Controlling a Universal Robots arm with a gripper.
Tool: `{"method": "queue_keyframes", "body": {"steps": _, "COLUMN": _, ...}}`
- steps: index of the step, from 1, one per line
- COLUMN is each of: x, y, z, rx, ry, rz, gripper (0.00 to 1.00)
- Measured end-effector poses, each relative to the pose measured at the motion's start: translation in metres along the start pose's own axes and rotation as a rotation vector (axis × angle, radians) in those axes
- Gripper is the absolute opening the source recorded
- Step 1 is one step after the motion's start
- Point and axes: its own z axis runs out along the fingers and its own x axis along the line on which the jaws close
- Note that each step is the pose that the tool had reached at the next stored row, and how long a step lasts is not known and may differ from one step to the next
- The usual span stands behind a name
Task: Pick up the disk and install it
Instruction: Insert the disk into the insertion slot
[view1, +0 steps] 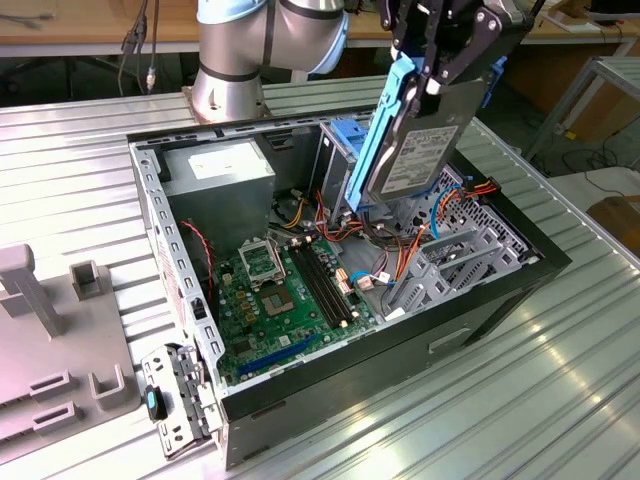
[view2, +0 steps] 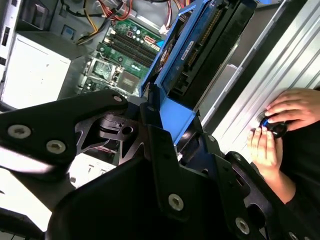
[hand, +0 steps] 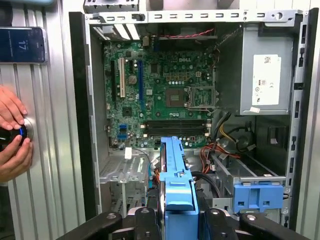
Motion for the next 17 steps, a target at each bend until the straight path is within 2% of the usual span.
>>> {"method": "queue_keyframes", "body": {"steps": 2, "x": 0.0079, "y": -0.0021, "z": 0.0018, "rx": 0.0, "ry": 0.0001, "rz": 0.0, "gripper": 0.37}}
{"method": "queue_keyframes", "body": {"steps": 4, "x": 0.0111, "y": -0.0055, "z": 0.0035, "rx": 0.0, "ry": 0.0, "rz": 0.0, "gripper": 0.37}}
{"method": "queue_keyframes", "body": {"steps": 7, "x": 0.0158, "y": -0.0171, "z": 0.0073, "rx": 0.0, "ry": 0.0001, "rz": 0.0, "gripper": 0.37}}
{"method": "queue_keyframes", "body": {"steps": 9, "x": 0.0195, "y": -0.0196, "z": 0.009, "rx": 0.0001, "ry": 0.0002, "rz": 0.0, "gripper": 0.37}}
{"method": "queue_keyframes", "body": {"steps": 11, "x": 0.0278, "y": -0.0228, "z": 0.0127, "rx": 0.0008, "ry": 0.0, "rz": 0.0, "gripper": 0.37}}
{"method": "queue_keyframes", "body": {"steps": 14, "x": 0.0317, "y": -0.0301, "z": 0.0168, "rx": 0.0014, "ry": 0.0001, "rz": 0.0, "gripper": 0.37}}
{"method": "queue_keyframes", "body": {"steps": 17, "x": 0.0358, "y": -0.0402, "z": 0.0214, "rx": 0.0017, "ry": -0.0001, "rz": 0.0, "gripper": 0.37}}
